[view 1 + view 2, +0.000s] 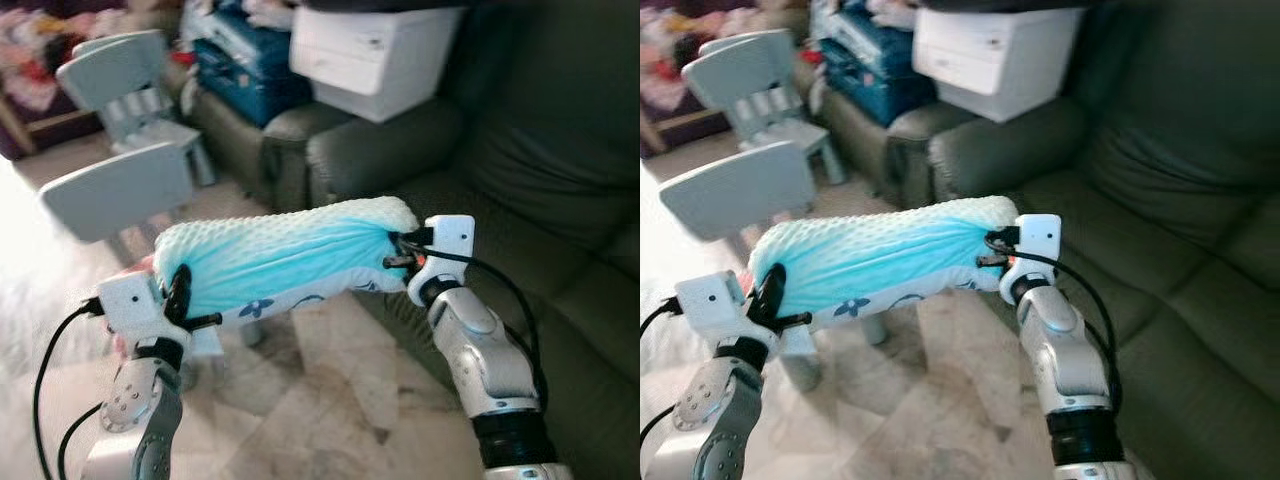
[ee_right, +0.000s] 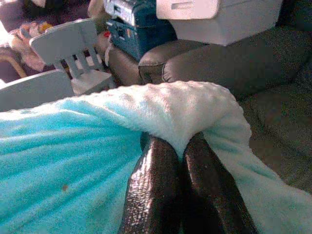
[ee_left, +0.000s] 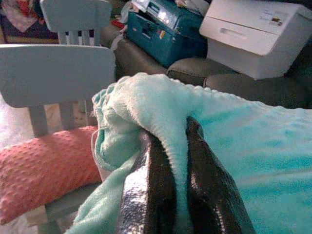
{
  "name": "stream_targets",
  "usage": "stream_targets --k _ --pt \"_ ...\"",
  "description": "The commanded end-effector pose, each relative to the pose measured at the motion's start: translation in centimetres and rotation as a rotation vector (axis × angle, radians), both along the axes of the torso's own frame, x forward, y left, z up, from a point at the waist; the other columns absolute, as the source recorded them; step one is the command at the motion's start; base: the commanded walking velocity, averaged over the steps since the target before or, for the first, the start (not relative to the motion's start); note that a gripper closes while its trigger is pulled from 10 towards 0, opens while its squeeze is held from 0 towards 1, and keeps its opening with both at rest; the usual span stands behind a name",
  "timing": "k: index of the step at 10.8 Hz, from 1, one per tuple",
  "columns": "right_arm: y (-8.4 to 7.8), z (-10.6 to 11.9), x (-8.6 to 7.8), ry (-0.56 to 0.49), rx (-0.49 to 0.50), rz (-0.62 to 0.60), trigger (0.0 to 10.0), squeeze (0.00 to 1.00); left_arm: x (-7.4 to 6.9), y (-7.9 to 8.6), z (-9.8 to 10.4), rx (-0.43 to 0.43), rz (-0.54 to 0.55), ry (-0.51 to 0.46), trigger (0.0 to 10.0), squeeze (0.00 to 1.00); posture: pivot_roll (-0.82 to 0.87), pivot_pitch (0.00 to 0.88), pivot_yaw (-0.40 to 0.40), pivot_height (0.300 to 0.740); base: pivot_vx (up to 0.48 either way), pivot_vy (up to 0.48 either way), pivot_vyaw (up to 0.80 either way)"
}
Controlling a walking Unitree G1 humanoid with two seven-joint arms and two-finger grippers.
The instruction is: Move the pillow to the sofa
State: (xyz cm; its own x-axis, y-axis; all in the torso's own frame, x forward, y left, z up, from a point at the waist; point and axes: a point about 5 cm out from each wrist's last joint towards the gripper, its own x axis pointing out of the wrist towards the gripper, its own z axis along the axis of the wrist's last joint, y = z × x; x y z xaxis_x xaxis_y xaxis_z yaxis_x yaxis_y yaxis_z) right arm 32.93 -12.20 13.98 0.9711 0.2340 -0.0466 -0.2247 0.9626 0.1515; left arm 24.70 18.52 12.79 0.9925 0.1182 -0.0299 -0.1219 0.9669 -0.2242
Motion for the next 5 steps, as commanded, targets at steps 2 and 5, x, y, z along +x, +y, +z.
stream_targets --k 2,5 --pt "-0.75 0.56 0.1 -0.022 -0.008 -0.024 10.0 0.0 -0.06 0.36 0.43 0.006 0.016 -0.019 10.0 0.0 -0.17 0.088 0.059 0.74 0.0 0.0 -0.77" --pt "-0.79 0.62 0.13 -0.024 -0.009 -0.025 10.0 0.0 -0.03 0.33 0.43 0.003 0.017 -0.019 10.0 0.0 -0.17 0.089 0.06 0.74 0.0 0.0 -0.77"
